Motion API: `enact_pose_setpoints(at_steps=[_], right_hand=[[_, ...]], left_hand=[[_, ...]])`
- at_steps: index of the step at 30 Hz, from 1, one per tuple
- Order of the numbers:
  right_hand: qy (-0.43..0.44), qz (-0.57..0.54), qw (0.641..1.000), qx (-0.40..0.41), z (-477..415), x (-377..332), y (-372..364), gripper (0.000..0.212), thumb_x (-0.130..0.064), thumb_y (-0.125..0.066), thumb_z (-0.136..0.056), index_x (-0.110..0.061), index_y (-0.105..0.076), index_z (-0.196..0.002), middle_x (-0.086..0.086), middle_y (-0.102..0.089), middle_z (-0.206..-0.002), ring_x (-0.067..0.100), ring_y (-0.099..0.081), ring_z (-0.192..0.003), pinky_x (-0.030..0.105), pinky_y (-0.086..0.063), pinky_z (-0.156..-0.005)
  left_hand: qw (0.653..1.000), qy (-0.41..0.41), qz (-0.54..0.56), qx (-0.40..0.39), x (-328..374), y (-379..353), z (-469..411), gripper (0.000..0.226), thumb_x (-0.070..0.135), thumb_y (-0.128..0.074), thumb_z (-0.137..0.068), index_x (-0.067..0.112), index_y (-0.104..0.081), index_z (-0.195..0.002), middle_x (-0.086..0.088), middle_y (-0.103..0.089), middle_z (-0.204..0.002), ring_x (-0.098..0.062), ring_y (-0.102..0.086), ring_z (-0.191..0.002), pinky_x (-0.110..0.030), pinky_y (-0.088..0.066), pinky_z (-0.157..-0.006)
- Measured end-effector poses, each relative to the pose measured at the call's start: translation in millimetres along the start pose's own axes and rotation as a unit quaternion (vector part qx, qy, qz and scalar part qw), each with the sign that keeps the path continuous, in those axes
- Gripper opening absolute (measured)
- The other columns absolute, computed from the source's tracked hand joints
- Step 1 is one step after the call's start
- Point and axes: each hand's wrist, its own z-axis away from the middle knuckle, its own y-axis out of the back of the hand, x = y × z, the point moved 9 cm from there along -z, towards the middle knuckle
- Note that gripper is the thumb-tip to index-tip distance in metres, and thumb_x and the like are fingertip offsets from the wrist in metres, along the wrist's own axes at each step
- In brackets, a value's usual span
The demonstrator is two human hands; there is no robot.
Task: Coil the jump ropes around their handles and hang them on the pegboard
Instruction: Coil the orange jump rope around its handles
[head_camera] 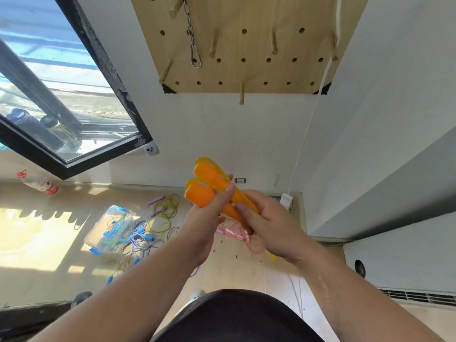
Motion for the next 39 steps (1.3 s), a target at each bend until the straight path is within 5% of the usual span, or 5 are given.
enact_pose_setpoints(at_steps=[5, 8, 12, 26, 39], right_hand=[[-0.078, 0.062, 0.995, 0.016, -4.1, 30.8, 28.7, 0.016, -0.043, -0.054, -0.102, -0.032, -0.065, -0.102, -0.008, -0.056, -0.058, 0.011, -0.055, -0.056, 0.038, -0.046, -0.063], [-0.085, 0.112, 0.989, -0.037, -4.3, 36.2, 26.3, 0.015, -0.048, -0.054, -0.101, -0.038, -0.065, -0.098, -0.006, -0.06, -0.062, 0.011, -0.056, -0.058, 0.039, -0.049, -0.064], [-0.04, 0.171, 0.978, -0.113, -1.9, 17.3, -0.4, 0.01, -0.039, -0.059, -0.1, -0.031, -0.062, -0.096, -0.003, -0.064, -0.076, 0.008, -0.058, -0.064, 0.03, -0.047, -0.066], [-0.047, 0.113, 0.992, -0.023, 5.0, 31.8, 17.1, 0.015, -0.047, -0.051, -0.102, -0.062, -0.053, -0.101, -0.015, -0.069, -0.103, 0.007, -0.064, -0.098, 0.045, -0.052, -0.091], [-0.037, 0.078, 0.996, 0.009, 12.9, 35.2, 21.4, 0.044, -0.043, -0.051, -0.103, -0.053, -0.035, -0.143, -0.018, -0.06, -0.107, 0.006, -0.061, -0.103, 0.038, -0.05, -0.098]], left_hand=[[0.964, -0.141, -0.197, 0.108, 21.7, 35.2, 5.7, 0.109, 0.067, -0.083, -0.05, 0.037, -0.038, -0.145, 0.009, -0.055, -0.138, -0.008, -0.055, -0.127, -0.039, -0.045, -0.105], [0.721, -0.348, -0.598, 0.031, 46.5, 2.1, 19.8, 0.119, 0.087, -0.067, -0.052, 0.032, -0.031, -0.151, 0.004, -0.038, -0.153, -0.022, -0.034, -0.145, -0.05, -0.032, -0.117], [0.469, -0.25, -0.844, -0.072, 17.2, -32.3, -0.9, 0.069, 0.065, -0.058, -0.081, 0.024, -0.046, -0.135, 0.002, -0.051, -0.138, -0.026, -0.034, -0.143, -0.054, -0.014, -0.122], [0.695, -0.091, -0.709, -0.073, 11.9, -21.4, -12.9, 0.052, 0.024, -0.06, -0.08, 0.029, -0.035, -0.125, 0.009, -0.05, -0.074, -0.018, -0.051, -0.066, -0.029, -0.029, -0.048], [0.644, -0.134, -0.748, -0.089, 11.5, -39.7, -12.4, 0.026, 0.019, -0.057, -0.084, 0.019, -0.042, -0.105, 0.003, -0.055, -0.091, -0.025, -0.061, -0.086, -0.034, -0.041, -0.064]])
